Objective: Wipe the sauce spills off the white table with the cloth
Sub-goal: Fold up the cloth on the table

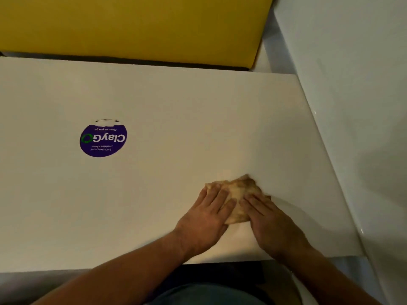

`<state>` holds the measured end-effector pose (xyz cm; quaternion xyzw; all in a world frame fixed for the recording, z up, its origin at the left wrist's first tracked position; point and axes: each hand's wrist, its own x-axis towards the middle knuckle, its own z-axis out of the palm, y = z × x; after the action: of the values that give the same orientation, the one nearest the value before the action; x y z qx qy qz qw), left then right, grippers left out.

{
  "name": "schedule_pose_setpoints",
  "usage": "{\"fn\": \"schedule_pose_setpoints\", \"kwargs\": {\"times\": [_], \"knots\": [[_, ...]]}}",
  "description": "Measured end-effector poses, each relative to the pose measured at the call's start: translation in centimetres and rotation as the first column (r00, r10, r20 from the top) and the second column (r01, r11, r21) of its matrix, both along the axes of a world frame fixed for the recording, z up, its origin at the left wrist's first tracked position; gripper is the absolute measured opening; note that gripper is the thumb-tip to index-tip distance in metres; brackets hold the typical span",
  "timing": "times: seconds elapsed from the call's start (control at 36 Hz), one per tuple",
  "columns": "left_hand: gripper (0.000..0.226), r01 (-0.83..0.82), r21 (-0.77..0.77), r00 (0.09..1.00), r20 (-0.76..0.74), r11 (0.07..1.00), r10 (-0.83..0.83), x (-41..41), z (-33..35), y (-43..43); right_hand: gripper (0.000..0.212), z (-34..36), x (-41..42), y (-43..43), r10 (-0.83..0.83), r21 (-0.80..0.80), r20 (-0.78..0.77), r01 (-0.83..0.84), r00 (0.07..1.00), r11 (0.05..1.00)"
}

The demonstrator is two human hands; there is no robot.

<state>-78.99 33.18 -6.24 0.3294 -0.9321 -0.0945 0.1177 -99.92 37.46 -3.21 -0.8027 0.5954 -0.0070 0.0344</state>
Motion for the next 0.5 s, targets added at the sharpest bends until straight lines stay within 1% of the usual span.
{"fn": "schedule_pose_setpoints", "kwargs": {"times": [0.08,0.17,0.25,0.31,0.39,0.42,0.44,0.47,0.5], "knots": [[0.056,-0.007,0.026,1.0,0.002,1.0,0.007,0.2,-0.1,0.4,0.049,-0.3,0.3,0.7,-0.051,0.092,0.091,0.042,0.995,0.995],[0.06,-0.02,0.083,1.0,0.017,0.996,0.019,0.4,0.3,1.0,0.057,-0.5,0.3,1.2,-0.093,0.174,0.118,0.071,0.989,0.982],[0.058,-0.032,0.093,0.996,0.088,0.995,0.024,0.5,0.3,1.6,0.054,0.1,0.6,1.0,-0.082,0.162,0.098,0.065,0.992,0.985],[0.057,-0.059,0.142,0.992,0.117,0.988,0.043,0.5,0.8,1.5,0.047,1.0,0.8,0.2,-0.087,0.122,0.122,0.072,0.989,0.99],[0.058,-0.118,0.297,0.993,0.021,0.948,0.117,0.3,1.6,0.6,0.036,1.8,1.2,-1.0,-0.099,0.041,0.174,0.093,0.98,0.995],[0.054,-0.129,0.287,0.99,-0.019,0.949,0.14,0.2,1.7,0.3,0.037,1.8,1.4,-1.3,-0.098,0.033,0.194,0.093,0.976,0.995],[0.048,-0.145,0.244,0.986,-0.042,0.959,0.16,0.2,1.8,0.0,0.039,1.9,1.5,-1.7,-0.094,0.047,0.213,0.086,0.972,0.995],[0.042,-0.165,0.183,0.982,-0.057,0.969,0.178,0.1,1.6,-0.2,0.041,1.8,1.7,-2.1,-0.087,0.077,0.222,0.071,0.971,0.994],[0.036,-0.188,0.152,0.979,-0.054,0.97,0.198,-0.1,1.5,-0.3,0.041,1.6,1.7,-2.5,-0.08,0.121,0.218,0.054,0.973,0.991]]}}
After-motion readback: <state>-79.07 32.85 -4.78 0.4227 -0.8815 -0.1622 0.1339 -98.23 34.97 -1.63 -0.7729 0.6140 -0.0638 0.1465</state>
